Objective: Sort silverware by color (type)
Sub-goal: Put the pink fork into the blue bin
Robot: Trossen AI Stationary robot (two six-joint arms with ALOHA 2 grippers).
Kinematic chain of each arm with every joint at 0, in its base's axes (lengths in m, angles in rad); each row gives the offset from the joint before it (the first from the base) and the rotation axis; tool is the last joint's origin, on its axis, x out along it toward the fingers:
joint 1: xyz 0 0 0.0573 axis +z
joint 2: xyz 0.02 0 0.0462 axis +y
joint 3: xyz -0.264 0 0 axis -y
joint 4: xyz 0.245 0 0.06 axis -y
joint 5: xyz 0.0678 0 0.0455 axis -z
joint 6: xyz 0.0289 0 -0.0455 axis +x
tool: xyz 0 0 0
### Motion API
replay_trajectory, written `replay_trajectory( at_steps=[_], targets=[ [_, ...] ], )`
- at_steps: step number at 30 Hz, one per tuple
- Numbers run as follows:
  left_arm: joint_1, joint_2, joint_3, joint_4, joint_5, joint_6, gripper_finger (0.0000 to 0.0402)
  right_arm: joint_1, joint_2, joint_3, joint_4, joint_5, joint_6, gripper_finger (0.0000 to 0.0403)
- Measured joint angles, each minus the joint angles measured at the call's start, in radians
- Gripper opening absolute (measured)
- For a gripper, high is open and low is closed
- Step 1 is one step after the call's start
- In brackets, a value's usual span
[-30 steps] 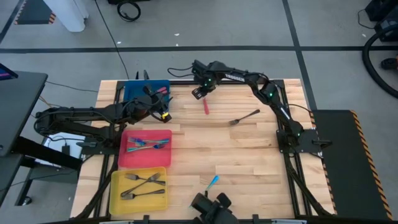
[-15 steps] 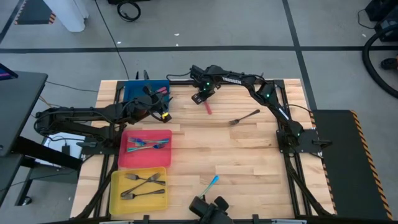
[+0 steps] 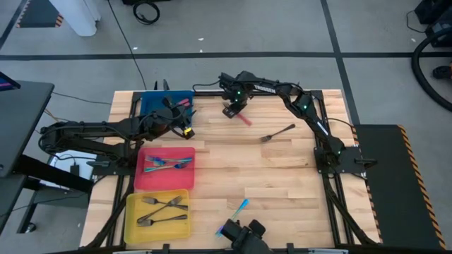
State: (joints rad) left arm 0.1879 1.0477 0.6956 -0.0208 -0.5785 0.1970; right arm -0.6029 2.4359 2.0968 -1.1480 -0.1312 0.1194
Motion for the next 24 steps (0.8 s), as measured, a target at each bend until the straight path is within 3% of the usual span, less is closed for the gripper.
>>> replay_trajectory(
  at_steps=[8, 15, 24],
  targets=[
    [0.001, 0.0, 0.0, -0.004, 0.0, 0.0, 0.0103, 0.001, -0.029, -0.005, -0.044, 0.004, -0.071, 0.0037],
    [0.001, 0.0, 0.0, -0.006, 0.0, -0.002, 0.0103, 0.031, -0.184, -0.004, -0.092, 0.043, -0.113, 0.0037],
    [0.001, 0.0, 0.0, 0.022, 0.0, -0.038, 0.0103, 0.173, -0.495, -0.003, -0.094, 0.323, -0.123, 0.0037]
  ],
)
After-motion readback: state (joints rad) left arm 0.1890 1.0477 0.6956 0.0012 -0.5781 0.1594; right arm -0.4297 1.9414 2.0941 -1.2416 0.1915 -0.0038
